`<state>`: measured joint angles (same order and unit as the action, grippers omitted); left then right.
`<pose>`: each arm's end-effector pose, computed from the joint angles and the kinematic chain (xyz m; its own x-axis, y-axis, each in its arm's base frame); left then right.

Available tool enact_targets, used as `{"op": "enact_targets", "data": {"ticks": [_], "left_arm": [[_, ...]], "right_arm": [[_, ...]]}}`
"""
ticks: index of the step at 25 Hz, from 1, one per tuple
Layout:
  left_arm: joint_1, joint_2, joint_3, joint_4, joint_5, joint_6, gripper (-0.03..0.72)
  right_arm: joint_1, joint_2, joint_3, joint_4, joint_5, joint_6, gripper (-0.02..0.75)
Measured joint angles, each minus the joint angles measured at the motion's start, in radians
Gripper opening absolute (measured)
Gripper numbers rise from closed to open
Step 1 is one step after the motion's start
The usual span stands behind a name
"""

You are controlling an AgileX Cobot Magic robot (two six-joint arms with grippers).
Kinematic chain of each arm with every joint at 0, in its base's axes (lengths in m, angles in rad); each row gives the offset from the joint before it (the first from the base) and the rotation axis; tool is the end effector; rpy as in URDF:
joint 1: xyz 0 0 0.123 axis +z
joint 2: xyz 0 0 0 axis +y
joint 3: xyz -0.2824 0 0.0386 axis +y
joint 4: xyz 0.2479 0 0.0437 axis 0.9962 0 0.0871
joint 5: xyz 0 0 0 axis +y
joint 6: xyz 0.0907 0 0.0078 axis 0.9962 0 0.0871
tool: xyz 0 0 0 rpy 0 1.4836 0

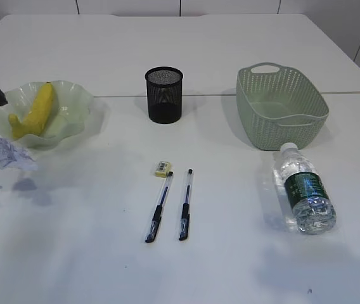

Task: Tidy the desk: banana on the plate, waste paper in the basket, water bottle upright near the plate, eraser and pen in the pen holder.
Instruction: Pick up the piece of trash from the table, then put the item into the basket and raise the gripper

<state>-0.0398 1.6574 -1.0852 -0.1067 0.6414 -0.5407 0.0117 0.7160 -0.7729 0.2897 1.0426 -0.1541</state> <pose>0.3336 -0.0191 0.2215 -0.7694 -0.5548 -0.3166 -0.4736 0.8281 -0.3000 0.1131 0.0238 0.3271 -0.7697 -0.0138 -0.6383 -0.1724 0.9671 0.1870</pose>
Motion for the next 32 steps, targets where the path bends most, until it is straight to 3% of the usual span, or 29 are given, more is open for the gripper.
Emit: {"op": "enact_targets", "data": {"ticks": [8, 22, 25, 32], "left_arm": [[-0.042, -0.139, 0.0, -0.074, 0.094, 0.269, -0.002], [-0.361, -0.249, 0.001, -0.098, 0.121, 0.49, -0.002], [-0.389, -0.254, 0.001, -0.183, 0.123, 0.541, -0.002], [-0.395, -0.256, 0.001, -0.498, 0.119, 0.747, -0.002]], "right_arm": [[0.0, 0.0, 0.0, 0.034, -0.001, 0.0, 0.584], [0.0, 0.0, 0.0, 0.159, -0.001, 0.0, 0.584], [0.0, 0.0, 0.0, 0.221, 0.001, -0.009, 0.585], [0.0, 0.079, -0.002, 0.419, 0.001, -0.109, 0.584]]}}
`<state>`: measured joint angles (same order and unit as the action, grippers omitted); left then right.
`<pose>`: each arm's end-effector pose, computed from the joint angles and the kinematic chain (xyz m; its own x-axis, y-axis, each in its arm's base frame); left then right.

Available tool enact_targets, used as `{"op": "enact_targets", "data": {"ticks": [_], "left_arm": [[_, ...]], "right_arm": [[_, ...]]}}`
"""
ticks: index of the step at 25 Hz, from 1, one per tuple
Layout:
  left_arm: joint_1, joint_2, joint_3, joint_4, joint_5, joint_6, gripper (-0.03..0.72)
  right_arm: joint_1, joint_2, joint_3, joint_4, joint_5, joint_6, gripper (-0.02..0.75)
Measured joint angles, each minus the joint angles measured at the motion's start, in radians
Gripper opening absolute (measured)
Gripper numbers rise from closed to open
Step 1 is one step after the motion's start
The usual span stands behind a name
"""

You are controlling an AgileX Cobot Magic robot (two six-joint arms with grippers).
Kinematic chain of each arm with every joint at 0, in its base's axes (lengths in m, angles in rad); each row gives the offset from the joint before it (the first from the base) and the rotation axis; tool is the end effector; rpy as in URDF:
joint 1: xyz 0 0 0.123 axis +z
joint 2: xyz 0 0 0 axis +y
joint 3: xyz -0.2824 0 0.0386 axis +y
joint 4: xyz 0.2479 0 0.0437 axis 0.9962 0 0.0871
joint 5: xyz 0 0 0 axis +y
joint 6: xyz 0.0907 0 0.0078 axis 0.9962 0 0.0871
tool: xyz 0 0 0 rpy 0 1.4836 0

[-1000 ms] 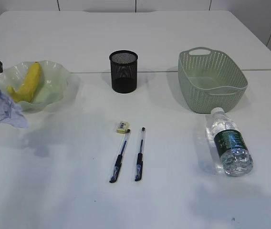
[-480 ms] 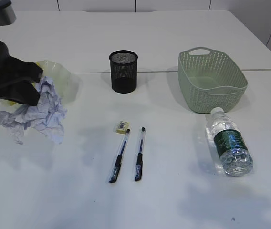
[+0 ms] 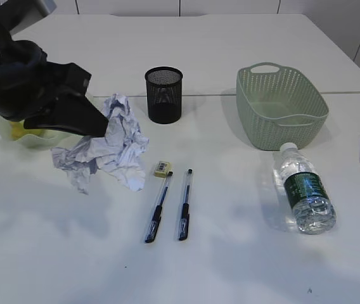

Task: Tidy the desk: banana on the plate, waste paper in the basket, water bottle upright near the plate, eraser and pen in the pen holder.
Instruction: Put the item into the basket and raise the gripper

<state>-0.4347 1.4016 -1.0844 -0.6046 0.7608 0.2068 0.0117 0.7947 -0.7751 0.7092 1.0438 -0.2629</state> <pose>0.2498 -0.1554 0.3067 -0.8392 0.1317 -0.5276 0.4100 0.7906 -0.4548 0.1274 0.0528 0.3339 -0.7977 0.1097 -0.5929 -0.2694 0.8148 0.5133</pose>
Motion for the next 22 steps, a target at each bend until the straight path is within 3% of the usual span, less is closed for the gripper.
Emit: {"op": "enact_targets", "data": {"ticks": [9, 15, 22], "left_arm": [[-0.002, 0.0, 0.0, -0.04, -0.016, 0.037, -0.002], [-0.002, 0.0, 0.0, -0.041, -0.02, 0.054, -0.002], [-0.002, 0.0, 0.0, -0.043, -0.022, 0.055, -0.002]], "right_arm": [[0.026, 0.177, -0.002, 0.166, -0.037, -0.154, 0.584], [0.174, 0.302, -0.024, 0.22, -0.174, -0.227, 0.585], [0.349, 0.53, -0.17, 0.283, -0.237, -0.315, 0.584]]}}
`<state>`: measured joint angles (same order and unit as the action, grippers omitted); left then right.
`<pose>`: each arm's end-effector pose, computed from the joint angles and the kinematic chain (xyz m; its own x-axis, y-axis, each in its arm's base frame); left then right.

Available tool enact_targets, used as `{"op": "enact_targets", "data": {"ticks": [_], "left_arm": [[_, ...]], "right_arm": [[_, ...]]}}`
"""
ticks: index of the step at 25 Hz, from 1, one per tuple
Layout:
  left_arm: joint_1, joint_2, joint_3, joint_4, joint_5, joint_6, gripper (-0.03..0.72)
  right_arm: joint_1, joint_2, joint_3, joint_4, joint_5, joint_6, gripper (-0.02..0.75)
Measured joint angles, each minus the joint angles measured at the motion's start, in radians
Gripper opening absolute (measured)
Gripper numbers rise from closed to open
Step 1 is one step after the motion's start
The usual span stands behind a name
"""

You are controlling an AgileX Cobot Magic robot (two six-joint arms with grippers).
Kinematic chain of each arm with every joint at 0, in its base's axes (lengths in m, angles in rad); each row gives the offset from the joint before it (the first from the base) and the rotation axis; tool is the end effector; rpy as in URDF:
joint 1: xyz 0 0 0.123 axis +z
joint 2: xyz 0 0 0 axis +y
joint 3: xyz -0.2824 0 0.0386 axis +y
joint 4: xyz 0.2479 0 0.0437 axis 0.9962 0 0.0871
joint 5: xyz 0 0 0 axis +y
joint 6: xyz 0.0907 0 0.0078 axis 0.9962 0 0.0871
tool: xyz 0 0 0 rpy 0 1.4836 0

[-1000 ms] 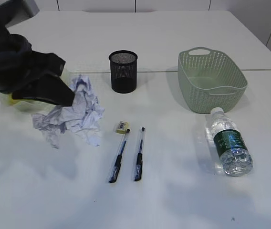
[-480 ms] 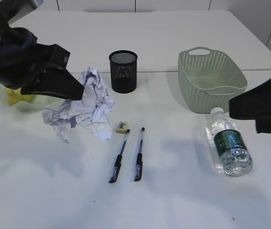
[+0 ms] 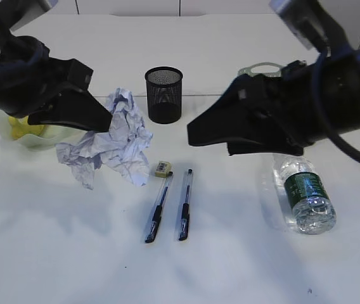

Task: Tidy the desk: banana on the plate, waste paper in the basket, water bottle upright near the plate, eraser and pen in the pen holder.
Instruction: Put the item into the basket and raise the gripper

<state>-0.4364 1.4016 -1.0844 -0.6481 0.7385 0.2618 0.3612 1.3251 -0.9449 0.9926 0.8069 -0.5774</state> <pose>0.2508 -0.1578 0.3091 -0.8188 0.1338 -0.5583 0.4391 0.7724 -0.4589 0.2284 0.1452 0.3023 -0.8171 -0.1087 -0.5661 -0.4928 0.6414 0.5881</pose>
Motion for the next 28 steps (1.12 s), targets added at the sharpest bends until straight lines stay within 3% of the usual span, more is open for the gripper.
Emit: {"op": "enact_targets", "data": {"ticks": [5, 13, 28], "left_arm": [[0.0, 0.0, 0.0, -0.002, 0.0, 0.007, -0.003], [0.0, 0.0, 0.0, -0.004, -0.02, 0.013, -0.003], [0.0, 0.0, 0.0, -0.023, -0.042, 0.019, -0.003]], "right_arm": [[0.033, 0.141, -0.084, 0.081, -0.004, -0.072, 0.585], [0.034, 0.279, -0.109, 0.383, 0.096, -0.271, 0.585], [0.047, 0.354, -0.117, 0.529, 0.109, -0.34, 0.585]]}}
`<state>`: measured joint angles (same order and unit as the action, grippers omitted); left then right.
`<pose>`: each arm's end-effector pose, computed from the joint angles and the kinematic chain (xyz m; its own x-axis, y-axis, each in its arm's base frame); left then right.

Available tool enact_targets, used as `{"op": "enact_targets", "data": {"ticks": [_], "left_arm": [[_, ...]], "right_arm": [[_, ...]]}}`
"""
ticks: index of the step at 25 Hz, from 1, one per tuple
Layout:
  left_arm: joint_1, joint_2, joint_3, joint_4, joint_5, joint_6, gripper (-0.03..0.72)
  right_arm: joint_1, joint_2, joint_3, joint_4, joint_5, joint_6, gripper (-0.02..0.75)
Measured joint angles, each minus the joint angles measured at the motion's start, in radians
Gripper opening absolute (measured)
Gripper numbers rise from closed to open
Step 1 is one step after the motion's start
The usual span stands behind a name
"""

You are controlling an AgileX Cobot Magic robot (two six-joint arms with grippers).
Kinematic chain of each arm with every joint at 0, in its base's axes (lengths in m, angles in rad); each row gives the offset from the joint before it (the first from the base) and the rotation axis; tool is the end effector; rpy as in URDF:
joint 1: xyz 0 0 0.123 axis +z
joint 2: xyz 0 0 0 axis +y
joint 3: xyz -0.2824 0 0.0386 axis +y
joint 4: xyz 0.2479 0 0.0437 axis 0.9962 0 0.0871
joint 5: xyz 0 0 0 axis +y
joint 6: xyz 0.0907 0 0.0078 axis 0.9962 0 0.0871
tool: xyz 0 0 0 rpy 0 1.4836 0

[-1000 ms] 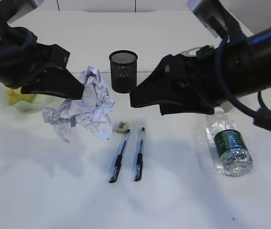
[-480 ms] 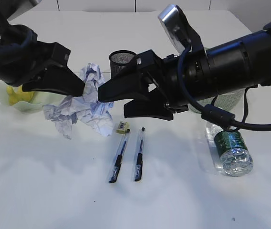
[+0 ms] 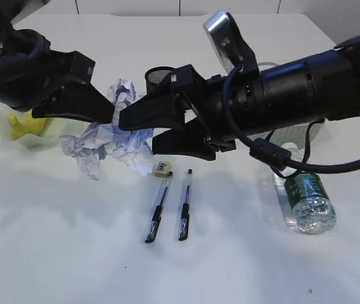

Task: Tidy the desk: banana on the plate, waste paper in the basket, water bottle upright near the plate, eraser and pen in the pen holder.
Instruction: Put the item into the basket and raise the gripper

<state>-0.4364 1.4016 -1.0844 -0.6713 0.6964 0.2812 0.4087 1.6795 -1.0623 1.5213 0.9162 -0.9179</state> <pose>0.2539 -0.1586 0.3116 -0.8006 0.1073 -0.5895 0.4420 0.7700 -0.4601 0.2855 0.2023 0.2607 -0.8893 -0.0254 -0.4567 -0.4325 0.3718 0.8214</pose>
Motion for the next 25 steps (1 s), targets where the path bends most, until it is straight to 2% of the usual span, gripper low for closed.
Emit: {"op": "enact_targets", "data": {"ticks": [7, 10, 13, 19, 21, 25], "left_arm": [[0.0, 0.0, 0.0, -0.015, 0.0, 0.008, -0.003], [0.0, 0.0, 0.0, -0.021, 0.0, 0.009, -0.004], [0.0, 0.0, 0.0, -0.03, -0.002, 0.009, -0.003], [0.0, 0.0, 0.0, -0.034, -0.004, 0.01, -0.003], [0.0, 0.0, 0.0, -0.034, -0.004, 0.01, -0.004], [0.0, 0.0, 0.0, -0.034, -0.008, 0.01, 0.0]], "right_arm": [[0.037, 0.029, 0.0, 0.041, -0.017, -0.032, 0.583], [0.037, 0.029, -0.002, 0.048, -0.021, -0.035, 0.542], [0.037, 0.029, -0.003, 0.05, -0.024, -0.037, 0.423], [0.037, 0.031, -0.003, 0.05, -0.037, -0.043, 0.073], [0.037, 0.031, -0.003, 0.05, -0.04, -0.043, 0.018], [0.037, 0.031, -0.003, 0.05, -0.043, -0.043, 0.0]]}}
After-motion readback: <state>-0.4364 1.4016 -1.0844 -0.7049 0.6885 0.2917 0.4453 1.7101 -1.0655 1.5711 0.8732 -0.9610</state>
